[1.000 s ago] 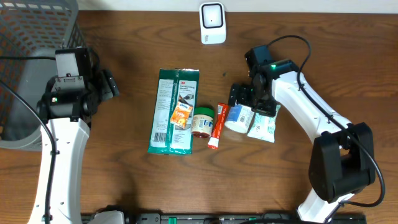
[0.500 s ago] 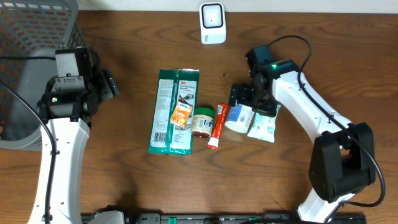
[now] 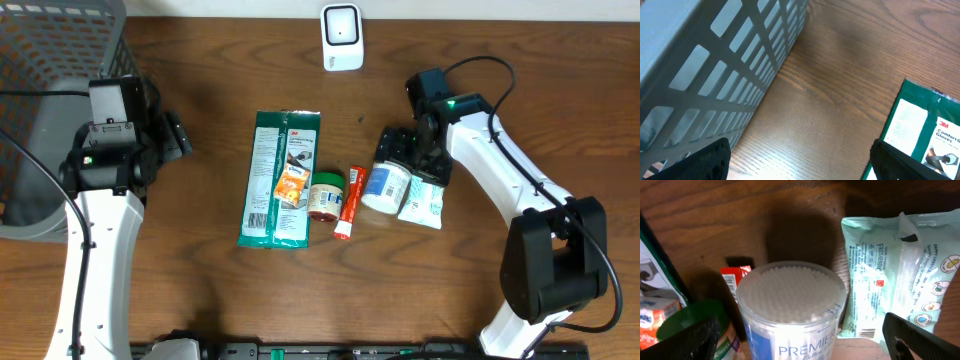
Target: Scan the item barcode
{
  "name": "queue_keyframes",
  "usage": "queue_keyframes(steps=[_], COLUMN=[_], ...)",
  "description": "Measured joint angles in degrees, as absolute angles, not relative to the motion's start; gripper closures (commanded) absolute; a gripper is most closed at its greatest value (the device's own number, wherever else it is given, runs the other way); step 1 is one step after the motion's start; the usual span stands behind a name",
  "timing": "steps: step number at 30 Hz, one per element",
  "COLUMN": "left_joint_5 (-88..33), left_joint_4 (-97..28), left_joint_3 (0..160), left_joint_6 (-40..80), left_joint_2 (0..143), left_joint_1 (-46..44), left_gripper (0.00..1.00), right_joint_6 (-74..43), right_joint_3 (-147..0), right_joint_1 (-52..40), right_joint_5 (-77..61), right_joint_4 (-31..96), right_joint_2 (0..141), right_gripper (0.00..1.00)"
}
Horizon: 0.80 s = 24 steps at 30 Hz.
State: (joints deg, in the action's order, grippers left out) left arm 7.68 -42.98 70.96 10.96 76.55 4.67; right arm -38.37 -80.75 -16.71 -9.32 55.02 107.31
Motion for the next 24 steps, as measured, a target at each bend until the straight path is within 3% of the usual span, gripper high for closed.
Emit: queue_keyframes(steps=[24], left_joint_5=[7.7], left_joint_4=[-43.0], left_joint_3=[71.0], left_joint_6=[11.0], left_joint_2=[76.6], left_joint_1=[4.7], left_gripper=[0.13], right_joint_6=[-42.8], right_joint_3=[-80.4], right_joint_1=[-20.0], right_joint_5=[-6.3], right_joint_4=[52.8], right_joint_2=[107.3], right_gripper=[0.01])
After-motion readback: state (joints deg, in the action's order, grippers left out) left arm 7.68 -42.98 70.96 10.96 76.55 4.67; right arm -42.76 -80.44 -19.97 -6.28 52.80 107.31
